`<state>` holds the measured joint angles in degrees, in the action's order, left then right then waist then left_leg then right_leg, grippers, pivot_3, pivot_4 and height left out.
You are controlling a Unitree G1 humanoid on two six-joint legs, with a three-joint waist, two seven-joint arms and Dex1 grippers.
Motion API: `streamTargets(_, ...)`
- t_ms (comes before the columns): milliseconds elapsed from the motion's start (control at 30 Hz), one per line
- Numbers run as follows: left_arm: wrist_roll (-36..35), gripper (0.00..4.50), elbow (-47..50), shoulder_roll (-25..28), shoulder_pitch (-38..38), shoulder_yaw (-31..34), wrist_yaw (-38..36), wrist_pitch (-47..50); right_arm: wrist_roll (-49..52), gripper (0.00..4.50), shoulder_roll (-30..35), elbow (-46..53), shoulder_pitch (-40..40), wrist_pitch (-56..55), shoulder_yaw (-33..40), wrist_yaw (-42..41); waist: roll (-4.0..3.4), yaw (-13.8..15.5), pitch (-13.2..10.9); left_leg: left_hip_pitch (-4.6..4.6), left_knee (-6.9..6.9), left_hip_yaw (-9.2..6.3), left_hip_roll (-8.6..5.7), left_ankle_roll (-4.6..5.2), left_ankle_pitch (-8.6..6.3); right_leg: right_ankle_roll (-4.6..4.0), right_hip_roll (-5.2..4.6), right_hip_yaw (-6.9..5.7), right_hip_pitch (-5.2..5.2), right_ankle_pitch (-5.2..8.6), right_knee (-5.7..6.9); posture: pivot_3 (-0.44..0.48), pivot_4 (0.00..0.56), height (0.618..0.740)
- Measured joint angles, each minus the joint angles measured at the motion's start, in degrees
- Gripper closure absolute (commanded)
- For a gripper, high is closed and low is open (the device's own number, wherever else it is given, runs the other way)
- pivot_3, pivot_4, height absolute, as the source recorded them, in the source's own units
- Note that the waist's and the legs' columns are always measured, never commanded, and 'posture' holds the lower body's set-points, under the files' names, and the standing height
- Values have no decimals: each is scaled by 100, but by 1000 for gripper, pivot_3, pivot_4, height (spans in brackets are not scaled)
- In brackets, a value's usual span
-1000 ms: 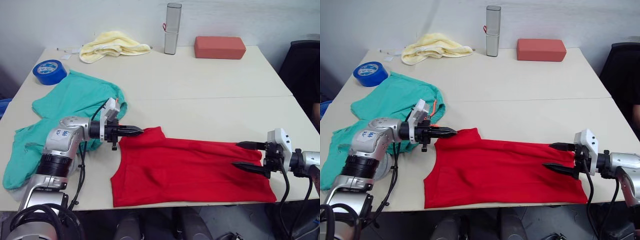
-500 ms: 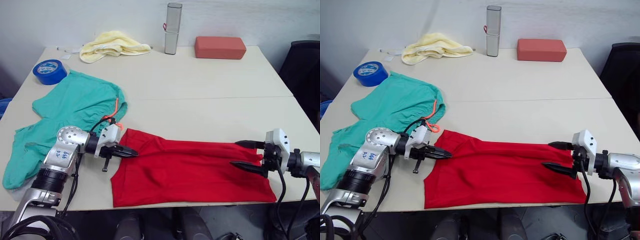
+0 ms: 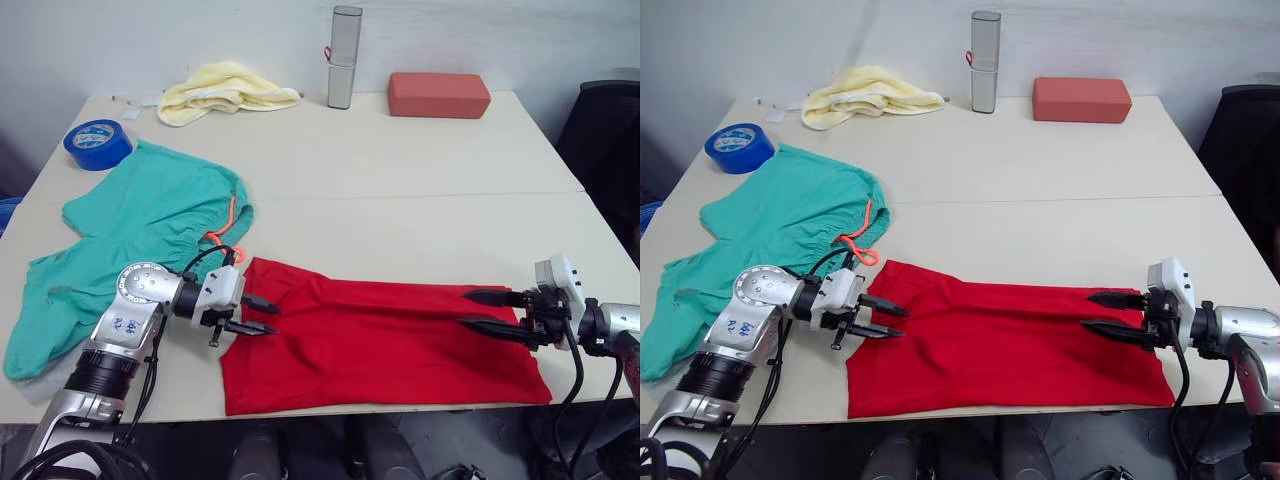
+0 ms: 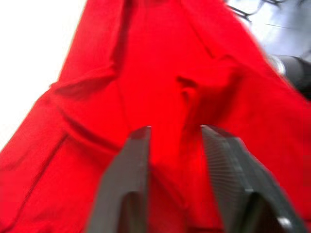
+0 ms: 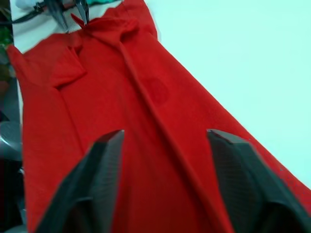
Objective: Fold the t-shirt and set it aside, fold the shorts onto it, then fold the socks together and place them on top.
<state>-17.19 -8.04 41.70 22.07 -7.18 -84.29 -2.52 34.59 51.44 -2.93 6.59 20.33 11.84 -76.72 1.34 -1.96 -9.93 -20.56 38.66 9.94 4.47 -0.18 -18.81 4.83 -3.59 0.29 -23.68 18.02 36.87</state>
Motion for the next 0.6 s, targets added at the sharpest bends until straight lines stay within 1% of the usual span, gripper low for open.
streamTargets(67,-106,2068,224,173,-119,45,-102,134,-2,3657,-115,-67,263,12,-10,123,-1,-15,0,2,0,0,2,-1,0,-4,1,-1,0,0,1,0,150,740)
streamTargets(133,-269,2068,449,204,-193,124,-71,371,-52,4306,-315,-200,567,-19,-20,302,-1,-5,-1,2,0,-1,2,-1,0,-6,1,-3,1,0,1,0,150,740)
streamTargets(167,-397,1903,567,190,-197,169,32,658,-135,4498,-399,-257,664,-80,-40,376,-1,0,-1,1,-1,-1,2,-1,0,-6,1,-3,0,0,0,0,150,740)
streamTargets(200,-525,1719,601,154,-160,225,201,958,-230,4500,-453,-332,722,-191,-70,411,-1,19,-1,1,-1,-2,1,-2,-1,-6,2,-4,1,0,0,0,150,740)
streamTargets(233,-702,1497,567,-11,-14,392,574,1456,-440,4500,-536,-485,811,-428,-167,478,0,52,-1,-5,3,-9,-1,-1,-1,-5,2,-11,1,0,0,0,150,740)
streamTargets(300,-910,908,485,-330,392,622,1207,2089,-739,4500,-715,-668,917,-808,-334,530,0,81,-2,-16,19,-17,-10,4,-1,-1,12,-22,1,-2,2,0,150,740)
streamTargets(367,-970,318,442,-486,764,734,1685,2521,-875,4500,-836,-771,973,-977,-476,541,0,58,-2,-20,24,-11,-17,10,-5,7,15,-17,-1,-5,3,0,150,740)
streamTargets(500,-793,318,-120,-599,1140,693,2176,2878,-1004,4500,-884,-888,992,-1273,-474,479,-6,10,-4,-16,25,13,-28,18,-9,25,15,-29,-4,-6,-1,0,150,740)
streamTargets(600,-665,318,-389,-669,1178,552,2242,3003,-1072,4500,-886,-889,964,-1466,-476,416,-7,8,-5,-16,26,14,-26,18,-9,27,15,-34,-6,-6,0,0,150,740)
